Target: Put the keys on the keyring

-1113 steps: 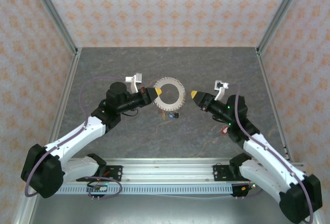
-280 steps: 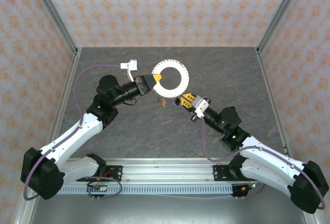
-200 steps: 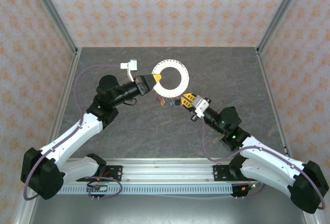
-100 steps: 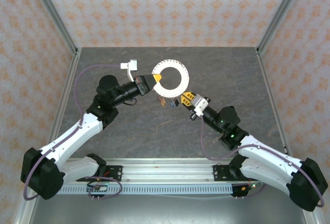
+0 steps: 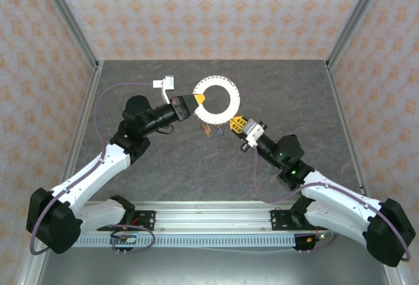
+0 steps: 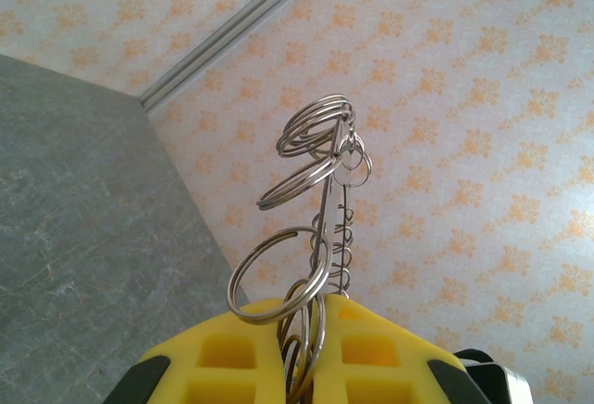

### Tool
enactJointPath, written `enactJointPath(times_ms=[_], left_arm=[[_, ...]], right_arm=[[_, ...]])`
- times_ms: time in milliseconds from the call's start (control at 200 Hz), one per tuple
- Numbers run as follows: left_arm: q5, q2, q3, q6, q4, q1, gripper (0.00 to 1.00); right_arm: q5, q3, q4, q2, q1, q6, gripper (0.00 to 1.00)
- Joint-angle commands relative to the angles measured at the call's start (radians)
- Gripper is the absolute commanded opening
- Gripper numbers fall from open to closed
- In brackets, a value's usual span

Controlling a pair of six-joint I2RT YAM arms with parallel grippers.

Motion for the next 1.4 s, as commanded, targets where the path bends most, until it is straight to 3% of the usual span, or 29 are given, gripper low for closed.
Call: enactJointPath(times_ms=[0,435,616,1036,1171,1261,1396], left_arm=[[-0.013,0.001,0.023,-0.017,0.055,0.004,0.00],[-0.087,0.037,-0.004,-0.053,-0.044,0.004,0.03],[-0.091,0.055,-0.009,-0.063,-0.082,0.003,0.08],[-0.100,0.045,-0.005,-0.039,-0.098,0.003,0.02],[-0.120,0.040,0.000,-0.025,-0.139,0.005,0.07],[-0.133,0.042,-0.007,-0.038,-0.139,0.003,0.19],[-0.133,0.061,0.000,-0.045,-0.168,0.003,0.25]], right_arm=[[0.011,0.033,0.045,0.002,0.011,0.015,0.03],[0.081,0.036,0.035,-0.010,0.013,0.176,0.00],[0.119,0.047,0.003,-0.004,0.013,0.204,0.00],[0.192,0.119,-0.263,-0.003,0.031,0.172,0.00],[0.253,0.124,-0.271,-0.010,0.056,0.138,0.00],[0.235,0.128,-0.265,-0.008,0.056,0.148,0.00],[0.199,0.132,-0.251,-0.002,0.056,0.189,0.00]])
